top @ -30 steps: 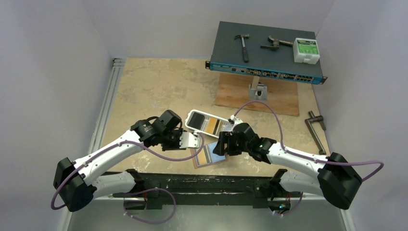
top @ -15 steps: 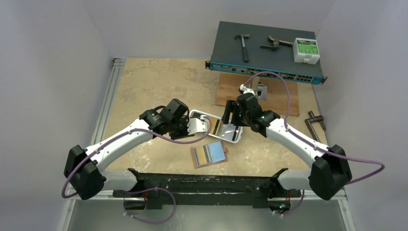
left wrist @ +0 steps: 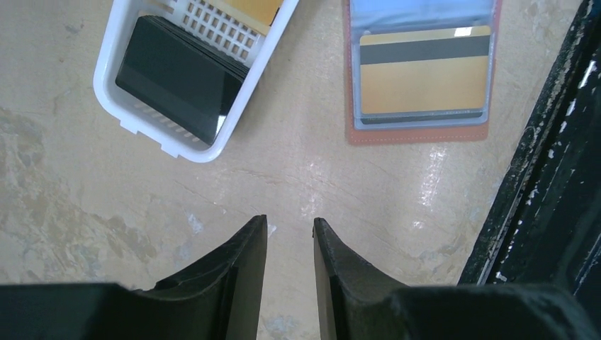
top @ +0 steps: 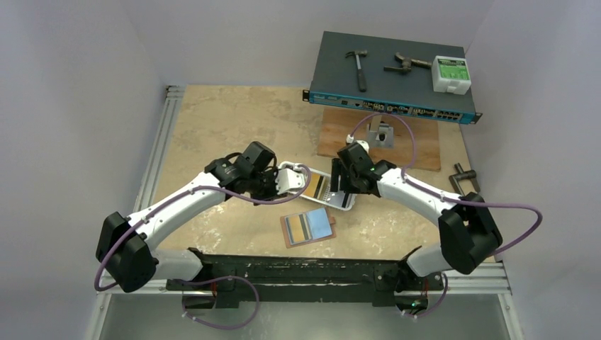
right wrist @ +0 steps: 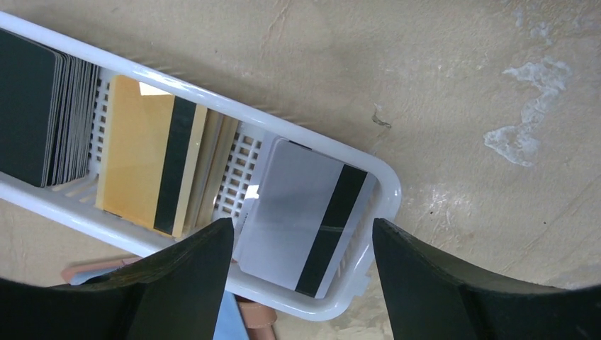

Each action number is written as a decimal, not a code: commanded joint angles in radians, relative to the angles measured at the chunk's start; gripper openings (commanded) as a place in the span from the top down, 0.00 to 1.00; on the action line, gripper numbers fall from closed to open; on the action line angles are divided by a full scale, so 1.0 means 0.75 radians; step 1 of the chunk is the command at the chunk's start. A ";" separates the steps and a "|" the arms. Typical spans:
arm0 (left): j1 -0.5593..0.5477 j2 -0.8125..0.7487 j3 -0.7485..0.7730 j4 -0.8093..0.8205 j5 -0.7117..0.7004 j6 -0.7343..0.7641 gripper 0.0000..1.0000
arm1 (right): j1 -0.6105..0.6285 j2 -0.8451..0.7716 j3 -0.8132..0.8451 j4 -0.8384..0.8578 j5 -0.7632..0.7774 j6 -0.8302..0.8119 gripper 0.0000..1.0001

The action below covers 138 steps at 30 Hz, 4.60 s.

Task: Put the credit cards into the card holder
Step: Pick up the credit card from the storage box.

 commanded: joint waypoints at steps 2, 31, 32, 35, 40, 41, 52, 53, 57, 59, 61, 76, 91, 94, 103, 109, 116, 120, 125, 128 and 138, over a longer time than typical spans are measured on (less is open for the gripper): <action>0.018 0.034 0.129 0.084 0.234 -0.123 0.69 | 0.014 -0.103 0.021 0.028 -0.001 0.053 0.31; -0.058 0.759 0.198 1.197 0.474 -1.407 0.67 | -0.101 -0.252 -0.244 0.220 -0.150 0.208 0.95; -0.057 0.773 0.199 1.200 0.461 -1.416 0.67 | -0.101 -0.247 -0.245 0.223 -0.149 0.205 0.96; -0.065 0.800 0.212 1.179 0.400 -1.413 0.67 | -0.101 -0.233 -0.245 0.216 -0.140 0.193 0.97; -0.070 0.800 0.208 1.125 0.297 -1.374 0.66 | -0.105 -0.228 -0.246 0.203 -0.137 0.179 0.99; -0.070 0.802 0.208 1.124 0.294 -1.373 0.66 | -0.105 -0.229 -0.250 0.204 -0.138 0.178 0.98; -0.066 0.868 0.193 1.211 0.429 -1.464 0.65 | -0.110 -0.204 -0.282 0.214 -0.163 0.169 1.00; -0.066 0.874 0.187 1.224 0.443 -1.471 0.65 | -0.111 -0.202 -0.286 0.219 -0.167 0.169 1.00; -0.050 0.887 0.149 1.319 0.495 -1.511 0.64 | -0.111 -0.189 -0.292 0.229 -0.174 0.165 1.00; -0.047 0.886 0.149 1.327 0.504 -1.514 0.63 | -0.110 -0.178 -0.294 0.231 -0.181 0.163 1.00; -0.046 0.888 0.146 1.329 0.500 -1.512 0.62 | -0.111 -0.171 -0.298 0.237 -0.187 0.164 1.00; -0.041 0.859 0.123 1.310 0.432 -1.505 0.59 | -0.111 -0.124 -0.319 0.268 -0.221 0.163 1.00; -0.002 0.842 0.072 1.404 0.506 -1.565 0.59 | -0.111 -0.120 -0.261 0.261 -0.266 0.156 1.00; 0.015 0.826 0.067 1.405 0.506 -1.564 0.59 | -0.122 -0.186 -0.217 0.188 -0.241 0.135 0.94; 0.016 0.848 0.069 1.436 0.538 -1.580 0.58 | -0.130 -0.248 -0.296 0.138 -0.223 0.137 0.79; 0.011 0.864 0.074 1.463 0.553 -1.603 0.58 | -0.131 -0.195 -0.291 0.158 -0.228 0.122 0.85; -0.002 0.880 0.079 1.461 0.546 -1.604 0.58 | -0.132 -0.135 -0.287 0.172 -0.246 0.107 0.85; -0.010 0.884 0.084 1.432 0.517 -1.597 0.56 | -0.132 -0.124 -0.281 0.171 -0.251 0.101 0.85; -0.029 0.892 0.100 1.396 0.492 -1.578 0.55 | -0.132 -0.115 -0.265 0.177 -0.264 0.097 0.85; -0.042 0.898 0.110 1.378 0.485 -1.575 0.55 | -0.131 -0.103 -0.257 0.195 -0.278 0.095 0.86; -0.039 0.894 0.097 1.395 0.492 -1.588 0.57 | -0.132 -0.091 -0.276 0.258 -0.314 0.100 0.88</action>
